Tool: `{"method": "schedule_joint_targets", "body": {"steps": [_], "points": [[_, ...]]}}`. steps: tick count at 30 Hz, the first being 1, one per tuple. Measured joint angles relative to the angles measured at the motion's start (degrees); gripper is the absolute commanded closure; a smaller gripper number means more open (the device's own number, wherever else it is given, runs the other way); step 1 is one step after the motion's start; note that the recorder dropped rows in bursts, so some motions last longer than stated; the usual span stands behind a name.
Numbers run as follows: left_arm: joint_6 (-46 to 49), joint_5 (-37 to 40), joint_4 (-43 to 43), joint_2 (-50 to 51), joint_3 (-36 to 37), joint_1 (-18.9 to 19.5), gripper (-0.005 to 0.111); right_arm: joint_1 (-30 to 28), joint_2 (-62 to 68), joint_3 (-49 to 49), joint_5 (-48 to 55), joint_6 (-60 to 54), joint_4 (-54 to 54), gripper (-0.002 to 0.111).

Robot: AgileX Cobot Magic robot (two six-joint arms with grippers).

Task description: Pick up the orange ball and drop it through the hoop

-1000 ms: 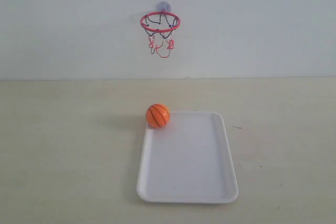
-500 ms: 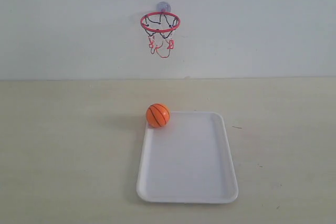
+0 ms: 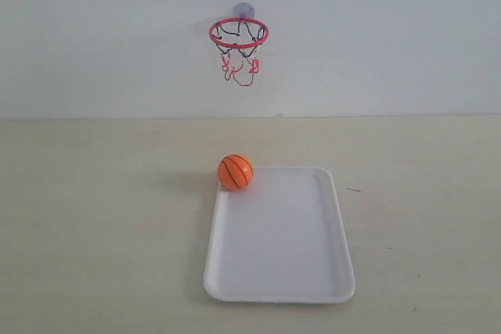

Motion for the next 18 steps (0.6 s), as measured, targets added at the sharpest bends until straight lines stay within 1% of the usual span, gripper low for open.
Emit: {"method": "schedule_joint_targets", "body": {"steps": [7,11,15,17,18], "points": [[0.0,-0.1,0.7,0.0,0.0,0.0,0.103,0.0,0.0,0.0,0.0,0.0,0.0,0.109],[0.3,-3.1,1.5,0.0,0.0,0.0,0.103,0.0,0.0,0.0,0.0,0.0,0.0,0.109],[0.4,-10.2,1.6,0.0,0.0,0.0,0.103,0.0,0.0,0.0,0.0,0.0,0.0,0.109],[0.4,-17.1,1.6,0.0,0.0,0.0,0.103,0.0,0.0,0.0,0.0,0.0,0.0,0.109],[0.0,-22.5,1.6,0.0,0.3,0.0,0.103,0.0,0.0,0.0,0.0,0.0,0.0,0.109]]}}
